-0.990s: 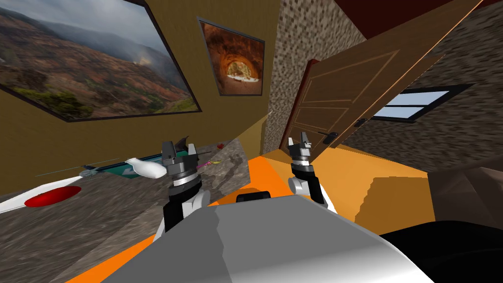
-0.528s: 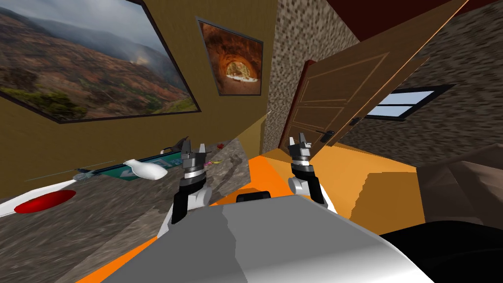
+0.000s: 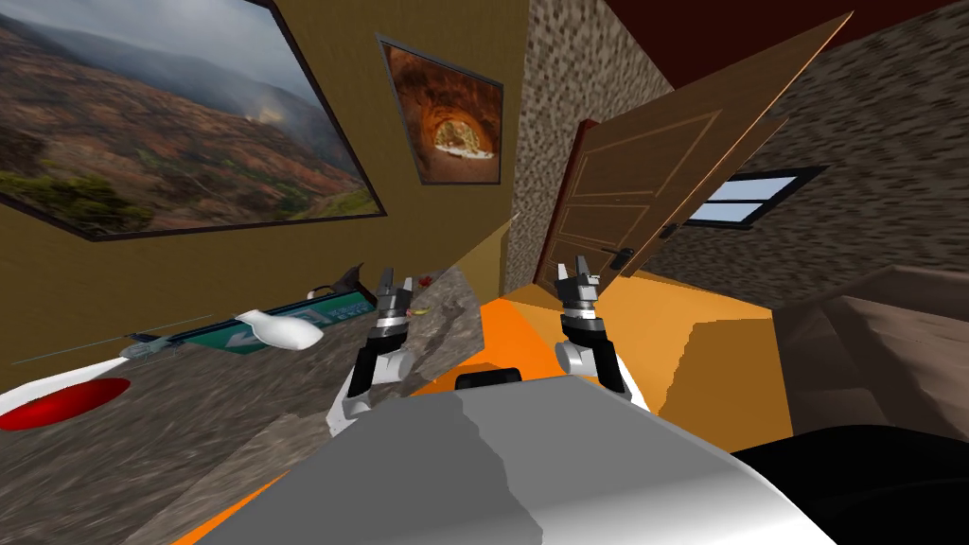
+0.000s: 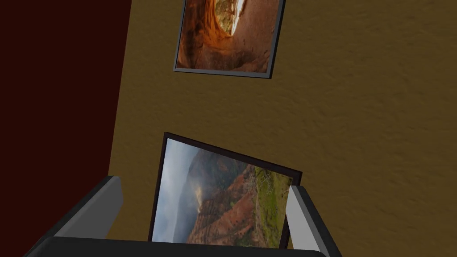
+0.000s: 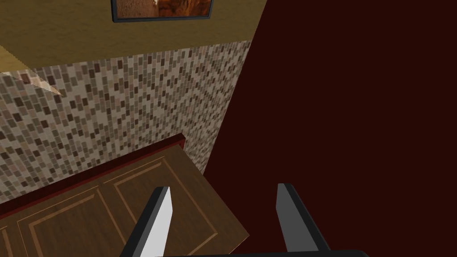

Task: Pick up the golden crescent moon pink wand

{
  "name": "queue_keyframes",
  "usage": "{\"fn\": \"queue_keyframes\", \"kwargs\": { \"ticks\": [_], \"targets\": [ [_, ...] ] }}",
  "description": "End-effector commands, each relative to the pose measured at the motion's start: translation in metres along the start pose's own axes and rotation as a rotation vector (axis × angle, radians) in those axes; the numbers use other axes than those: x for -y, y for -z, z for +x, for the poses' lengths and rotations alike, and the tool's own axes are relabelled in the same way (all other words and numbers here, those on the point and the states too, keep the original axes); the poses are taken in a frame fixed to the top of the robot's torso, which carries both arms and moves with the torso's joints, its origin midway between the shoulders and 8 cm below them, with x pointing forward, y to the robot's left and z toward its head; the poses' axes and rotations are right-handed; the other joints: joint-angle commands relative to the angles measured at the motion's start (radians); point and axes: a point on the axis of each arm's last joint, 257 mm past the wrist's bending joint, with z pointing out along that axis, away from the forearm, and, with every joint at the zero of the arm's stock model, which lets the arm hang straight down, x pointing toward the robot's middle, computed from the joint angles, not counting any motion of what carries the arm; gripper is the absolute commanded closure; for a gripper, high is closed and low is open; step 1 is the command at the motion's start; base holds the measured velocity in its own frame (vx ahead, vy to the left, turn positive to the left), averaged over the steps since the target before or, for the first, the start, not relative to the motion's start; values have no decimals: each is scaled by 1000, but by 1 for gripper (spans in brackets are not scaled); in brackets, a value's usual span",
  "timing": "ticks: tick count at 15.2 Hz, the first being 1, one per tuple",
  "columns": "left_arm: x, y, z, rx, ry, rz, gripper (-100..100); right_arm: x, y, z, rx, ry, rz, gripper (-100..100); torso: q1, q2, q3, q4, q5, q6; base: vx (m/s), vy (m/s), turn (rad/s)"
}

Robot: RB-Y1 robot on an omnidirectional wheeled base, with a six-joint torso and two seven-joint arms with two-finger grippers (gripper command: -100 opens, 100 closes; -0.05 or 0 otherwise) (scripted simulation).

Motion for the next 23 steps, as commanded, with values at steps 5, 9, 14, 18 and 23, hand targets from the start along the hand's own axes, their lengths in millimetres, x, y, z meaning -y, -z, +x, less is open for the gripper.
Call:
{"fn": "queue_keyframes", "kwargs": {
  "ticks": [5, 9, 14, 18, 23],
  "targets": [
    [-64, -15, 18, -43, 82, -145, -100, 0, 0, 0, 0, 0, 0, 0, -1, 0, 0, 0, 0, 0, -38, 71, -73],
    [-91, -19, 27, -60, 111, -216, -100, 0, 0, 0, 0, 0, 0, 0, 1, 1, 0, 0, 0, 0, -46, 89, -76],
    [-137, -27, 44, -91, 170, -337, -100, 0, 0, 0, 0, 0, 0, 0, -2, -1, -1, 0, 0, 0, -33, 61, -70],
    [-160, -30, 54, -108, 199, -400, -100, 0, 0, 0, 0, 0, 0, 0, -1, -1, 0, 0, 0, 0, -32, 69, -61],
    [-204, -33, 76, -142, 254, -531, -100, 0, 0, 0, 0, 0, 0, 0, 3, 1, 0, 0, 1, 0, -51, 104, -82]
  ]
}}
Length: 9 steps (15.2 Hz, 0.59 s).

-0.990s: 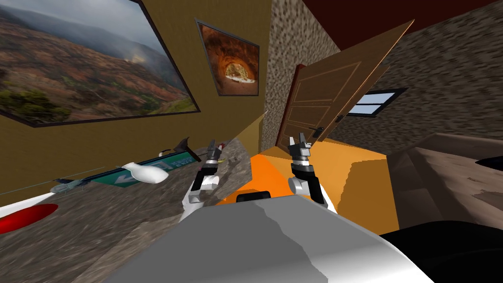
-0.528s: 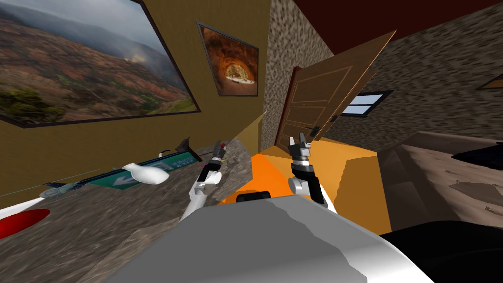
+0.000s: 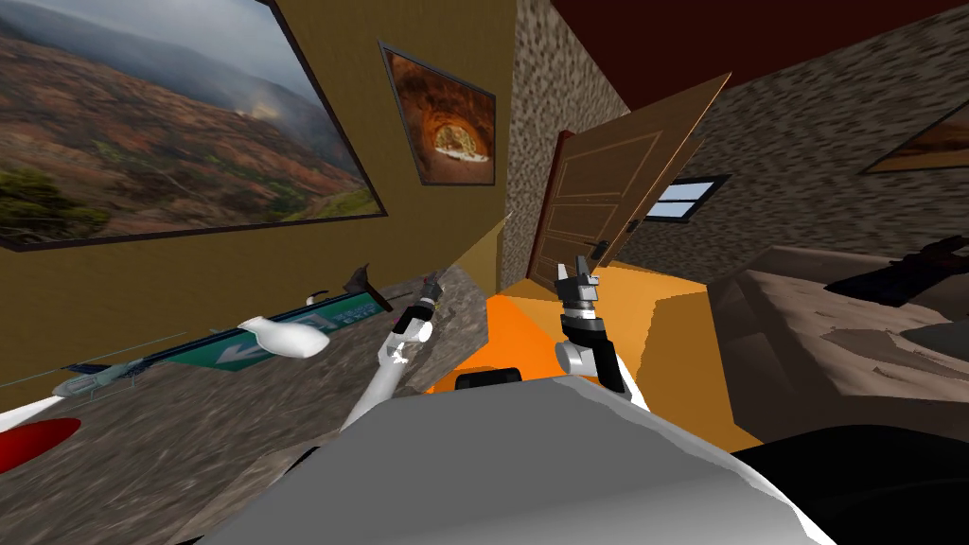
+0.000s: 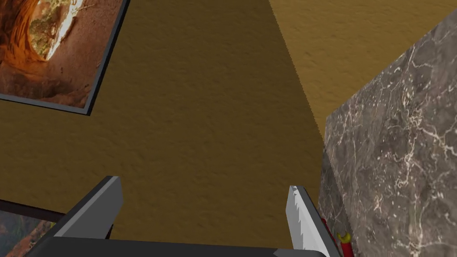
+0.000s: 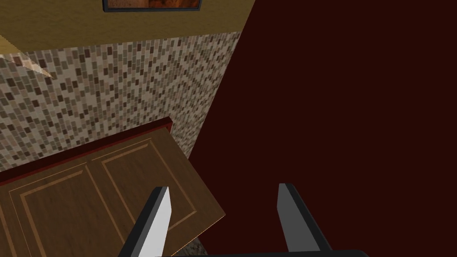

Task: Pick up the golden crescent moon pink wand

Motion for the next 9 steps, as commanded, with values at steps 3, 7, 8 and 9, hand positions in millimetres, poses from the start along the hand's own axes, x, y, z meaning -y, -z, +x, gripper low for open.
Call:
{"fn": "queue_keyframes", "kwargs": {
  "ticks": [3, 7, 8, 9],
  "targets": [
    [-28, -15, 7, -17, 30, -96, -100, 0, 0, 0, 0, 0, 0, 0, -1, 0, 0, 0, 0, 0, -36, 79, -70],
    [-55, -36, 22, -50, 78, -202, -100, 0, 0, 0, 0, 0, 0, 0, -2, -1, -1, 0, 0, 0, -41, 80, -70],
    [-64, -35, 20, -47, 78, -230, -100, 0, 0, 0, 0, 0, 0, 0, -1, 0, 0, 0, 0, 0, -61, 92, -88],
    [-65, -35, 19, -46, 78, -232, -100, 0, 0, 0, 0, 0, 0, 0, -1, 0, 0, 0, 0, 0, -36, 64, -31]
  ]
}}
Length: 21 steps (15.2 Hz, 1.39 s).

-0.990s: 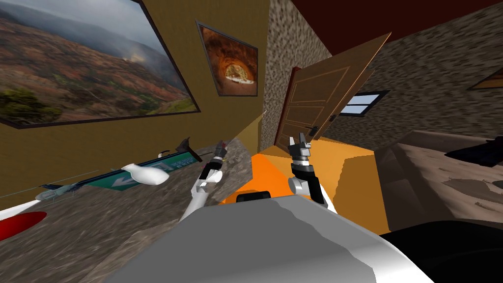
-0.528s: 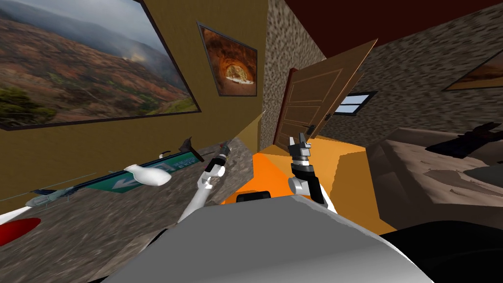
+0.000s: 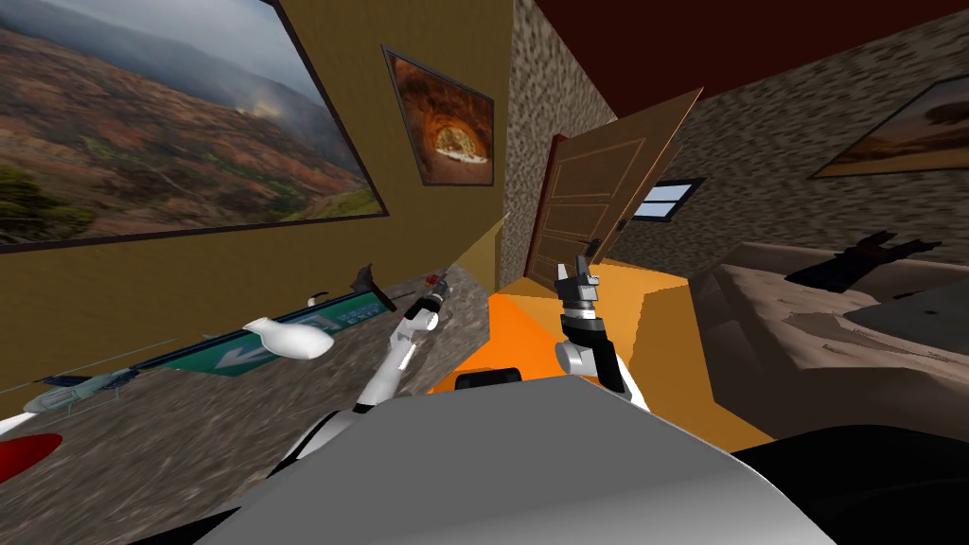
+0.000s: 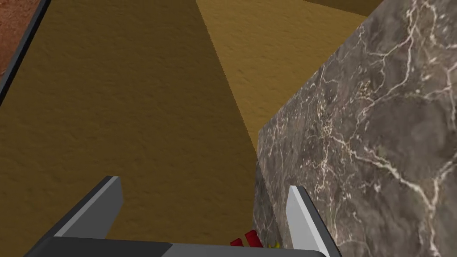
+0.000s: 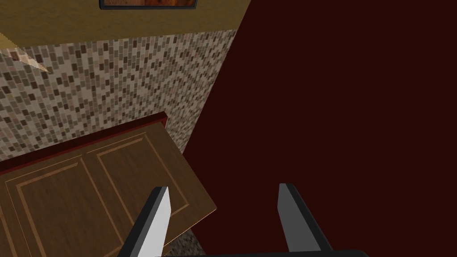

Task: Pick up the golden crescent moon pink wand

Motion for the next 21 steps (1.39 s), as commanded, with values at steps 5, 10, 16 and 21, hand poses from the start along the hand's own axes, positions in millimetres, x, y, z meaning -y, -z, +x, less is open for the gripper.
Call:
{"fn": "queue_keyframes", "kwargs": {
  "ticks": [5, 10, 16, 21],
  "targets": [
    [-29, -25, 12, -32, 44, -143, -100, 0, 0, 0, 0, 0, 0, 0, 1, 0, 0, 0, 0, 0, -41, 92, -72],
    [-52, -40, 23, -56, 81, -259, -100, 0, 0, 0, 0, 0, 0, 0, 1, -1, 0, 0, 0, 0, -38, 86, -57],
    [-73, -52, 32, -71, 109, -388, -100, 0, 0, 0, 0, 0, 0, 0, 1, -1, -1, 0, 0, 0, -38, 93, -57],
    [-90, -55, 31, -64, 124, -471, -100, 0, 0, 0, 0, 0, 0, 0, 2, -1, 0, 0, 0, 0, -40, 98, -52]
  ]
}}
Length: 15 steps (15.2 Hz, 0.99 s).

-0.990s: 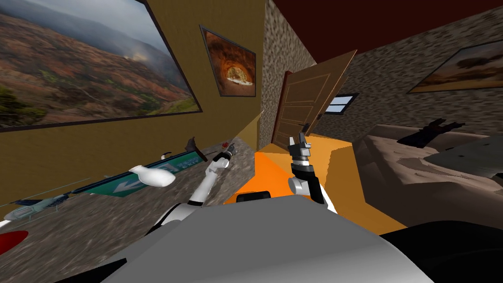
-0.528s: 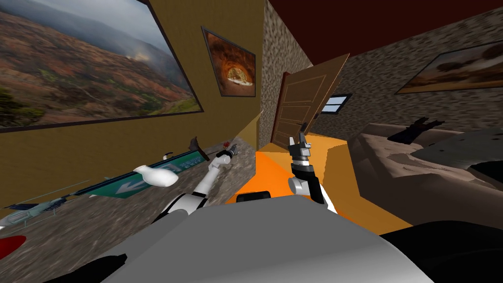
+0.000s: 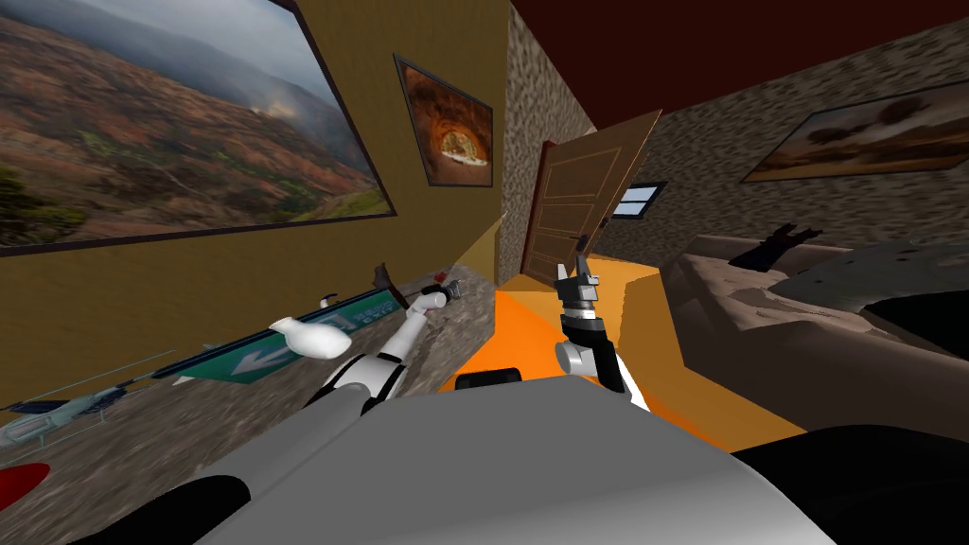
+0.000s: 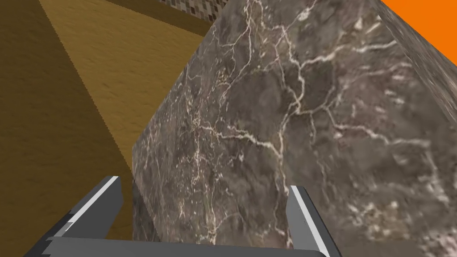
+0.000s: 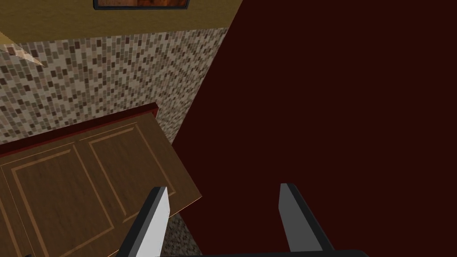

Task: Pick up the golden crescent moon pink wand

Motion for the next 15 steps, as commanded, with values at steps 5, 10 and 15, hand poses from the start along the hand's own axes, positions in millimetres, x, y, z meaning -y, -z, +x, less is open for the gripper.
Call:
{"fn": "queue_keyframes", "kwargs": {
  "ticks": [5, 10, 15],
  "targets": [
    [-14, -10, 3, -1, 30, -126, -100, 0, 0, 0, 0, 0, 0, 0, 3, 0, 0, 0, 0, 0, -43, 108, -56],
    [-18, -15, 12, -6, 61, -247, -100, 0, 0, 0, 0, 0, 0, 0, 3, 1, 0, 0, 0, 0, -52, 121, -54],
    [-31, -13, 10, 7, 87, -349, -100, 0, 0, 0, 0, 0, 0, 0, 6, 1, 0, 0, 1, -2, -43, 131, -44]
  ]
}}
